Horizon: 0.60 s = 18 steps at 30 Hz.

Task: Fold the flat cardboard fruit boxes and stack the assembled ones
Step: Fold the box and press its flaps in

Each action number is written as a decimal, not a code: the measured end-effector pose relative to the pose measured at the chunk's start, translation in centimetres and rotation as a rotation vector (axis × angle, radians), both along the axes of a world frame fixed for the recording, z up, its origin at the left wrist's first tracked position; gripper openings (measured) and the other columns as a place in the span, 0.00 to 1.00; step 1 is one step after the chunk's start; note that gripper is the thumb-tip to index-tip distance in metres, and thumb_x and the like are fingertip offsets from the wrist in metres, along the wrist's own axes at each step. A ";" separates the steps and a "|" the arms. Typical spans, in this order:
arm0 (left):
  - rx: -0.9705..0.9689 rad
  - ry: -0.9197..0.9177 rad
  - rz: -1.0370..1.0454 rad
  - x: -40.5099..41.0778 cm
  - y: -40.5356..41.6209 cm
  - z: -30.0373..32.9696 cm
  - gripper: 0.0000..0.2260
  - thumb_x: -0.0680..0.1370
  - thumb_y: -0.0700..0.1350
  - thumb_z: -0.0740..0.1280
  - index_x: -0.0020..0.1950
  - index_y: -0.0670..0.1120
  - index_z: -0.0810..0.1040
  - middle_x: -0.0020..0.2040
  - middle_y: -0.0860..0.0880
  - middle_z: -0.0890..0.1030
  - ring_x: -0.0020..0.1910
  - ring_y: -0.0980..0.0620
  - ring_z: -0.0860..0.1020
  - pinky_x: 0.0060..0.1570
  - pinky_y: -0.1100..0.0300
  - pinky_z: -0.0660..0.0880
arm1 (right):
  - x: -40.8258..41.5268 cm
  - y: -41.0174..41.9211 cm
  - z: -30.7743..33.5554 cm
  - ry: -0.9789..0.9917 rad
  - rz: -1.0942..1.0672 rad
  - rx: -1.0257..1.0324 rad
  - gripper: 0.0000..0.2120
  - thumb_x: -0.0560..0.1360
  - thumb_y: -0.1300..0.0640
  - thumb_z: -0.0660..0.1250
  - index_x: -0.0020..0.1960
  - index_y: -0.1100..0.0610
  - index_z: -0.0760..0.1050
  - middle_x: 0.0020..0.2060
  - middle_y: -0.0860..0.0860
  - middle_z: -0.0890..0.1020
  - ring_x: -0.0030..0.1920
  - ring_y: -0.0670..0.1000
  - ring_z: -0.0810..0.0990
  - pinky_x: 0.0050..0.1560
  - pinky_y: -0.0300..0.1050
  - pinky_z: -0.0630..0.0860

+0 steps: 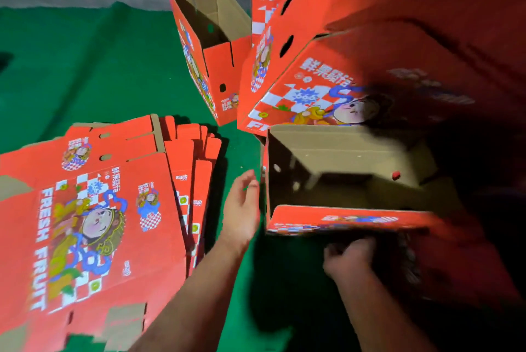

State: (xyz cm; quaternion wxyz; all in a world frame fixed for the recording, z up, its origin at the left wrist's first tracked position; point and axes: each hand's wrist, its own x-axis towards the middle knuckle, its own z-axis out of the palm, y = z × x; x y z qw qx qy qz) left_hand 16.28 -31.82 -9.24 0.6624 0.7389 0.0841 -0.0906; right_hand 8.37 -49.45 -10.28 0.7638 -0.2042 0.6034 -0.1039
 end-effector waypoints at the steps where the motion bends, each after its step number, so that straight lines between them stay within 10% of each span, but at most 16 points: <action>1: 0.033 -0.018 0.030 -2.1 0.5 -0.1 0.11 0.85 0.42 0.63 0.66 0.44 0.78 0.66 0.46 0.80 0.69 0.48 0.76 0.75 0.49 0.67 | -0.6 1.4 -0.1 0.073 0.045 -0.027 0.19 0.81 0.41 0.57 0.63 0.52 0.75 0.57 0.53 0.76 0.51 0.52 0.76 0.61 0.45 0.72; 4: 0.192 -0.230 0.084 -7.8 4.8 0.4 0.12 0.83 0.39 0.64 0.63 0.51 0.78 0.62 0.53 0.80 0.66 0.52 0.77 0.71 0.53 0.71 | -3.4 7.2 -0.5 0.136 0.340 -0.069 0.09 0.83 0.52 0.61 0.57 0.57 0.74 0.51 0.55 0.77 0.44 0.54 0.78 0.44 0.44 0.73; 7: 0.691 -0.483 0.148 -10.8 13.0 -0.6 0.16 0.79 0.49 0.64 0.65 0.51 0.79 0.65 0.50 0.78 0.65 0.44 0.76 0.67 0.47 0.70 | -5.4 13.5 0.4 -0.017 0.678 -0.064 0.08 0.84 0.54 0.60 0.60 0.54 0.74 0.52 0.56 0.80 0.51 0.59 0.81 0.56 0.50 0.76; 10: 1.135 0.037 0.042 -12.7 20.1 -1.4 0.32 0.78 0.65 0.59 0.80 0.55 0.65 0.82 0.46 0.61 0.80 0.36 0.58 0.77 0.41 0.54 | -5.9 18.4 1.0 -0.073 0.946 -0.277 0.13 0.82 0.60 0.63 0.66 0.57 0.74 0.47 0.56 0.79 0.38 0.53 0.77 0.39 0.44 0.72; 15: 1.225 -0.068 -0.342 -17.2 21.8 -2.7 0.29 0.82 0.64 0.57 0.82 0.58 0.60 0.84 0.50 0.55 0.78 0.39 0.61 0.78 0.51 0.54 | -6.0 21.6 1.3 -0.103 1.214 -0.488 0.29 0.80 0.56 0.68 0.79 0.53 0.63 0.66 0.54 0.78 0.58 0.52 0.77 0.62 0.45 0.71; 18: 0.978 -0.240 -0.534 -20.8 21.6 -2.1 0.24 0.82 0.55 0.59 0.79 0.59 0.66 0.80 0.57 0.65 0.70 0.47 0.69 0.73 0.55 0.63 | -6.5 21.2 0.3 -0.066 1.175 -0.534 0.20 0.79 0.52 0.71 0.69 0.54 0.72 0.59 0.54 0.82 0.56 0.57 0.81 0.56 0.49 0.77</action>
